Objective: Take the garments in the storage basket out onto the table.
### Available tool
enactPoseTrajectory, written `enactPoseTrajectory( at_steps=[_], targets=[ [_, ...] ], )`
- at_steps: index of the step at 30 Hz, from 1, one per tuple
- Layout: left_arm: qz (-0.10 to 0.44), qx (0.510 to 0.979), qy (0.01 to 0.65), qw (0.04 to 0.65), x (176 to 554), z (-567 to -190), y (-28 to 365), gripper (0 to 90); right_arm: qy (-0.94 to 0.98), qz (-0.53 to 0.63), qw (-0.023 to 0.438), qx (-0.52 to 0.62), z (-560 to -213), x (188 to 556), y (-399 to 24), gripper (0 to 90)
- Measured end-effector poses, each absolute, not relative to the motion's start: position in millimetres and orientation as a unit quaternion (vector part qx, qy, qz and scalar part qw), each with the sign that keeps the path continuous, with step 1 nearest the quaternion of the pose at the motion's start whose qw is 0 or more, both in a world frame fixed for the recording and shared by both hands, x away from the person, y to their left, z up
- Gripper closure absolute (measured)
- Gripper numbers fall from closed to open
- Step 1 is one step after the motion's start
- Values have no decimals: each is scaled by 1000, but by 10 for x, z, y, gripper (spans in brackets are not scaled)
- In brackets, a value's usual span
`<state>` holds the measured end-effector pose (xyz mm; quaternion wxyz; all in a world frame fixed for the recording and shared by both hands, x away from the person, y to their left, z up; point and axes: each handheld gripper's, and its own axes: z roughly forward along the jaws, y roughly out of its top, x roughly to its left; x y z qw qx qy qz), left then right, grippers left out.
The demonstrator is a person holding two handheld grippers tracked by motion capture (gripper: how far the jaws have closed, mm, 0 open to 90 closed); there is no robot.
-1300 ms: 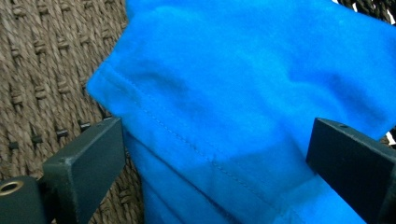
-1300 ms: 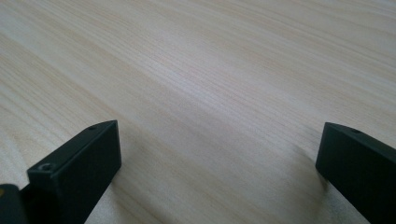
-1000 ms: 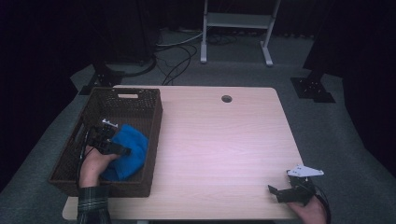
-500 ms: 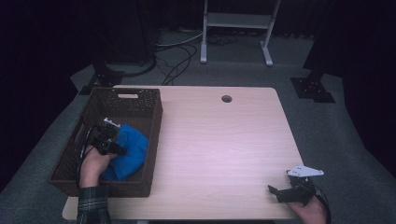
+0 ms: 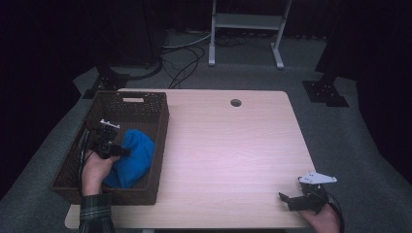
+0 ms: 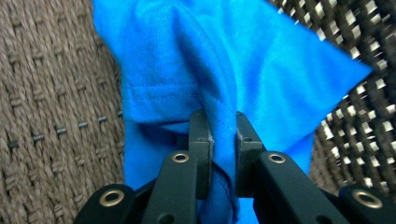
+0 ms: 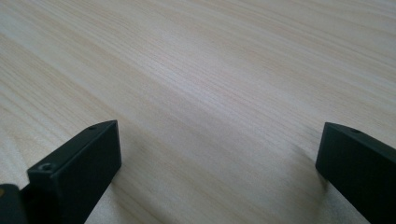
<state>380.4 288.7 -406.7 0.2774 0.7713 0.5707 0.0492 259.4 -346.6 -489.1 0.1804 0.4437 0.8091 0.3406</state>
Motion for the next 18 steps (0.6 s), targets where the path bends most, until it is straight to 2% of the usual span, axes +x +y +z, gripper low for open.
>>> enactPoseTrajectory(
  at_steps=[18],
  targets=[
    [58, 709, 570, 411, 3701, -3910, 3077, 822, 809, 341, 180, 444, -4891, 2594, -3466, 0]
  ],
)
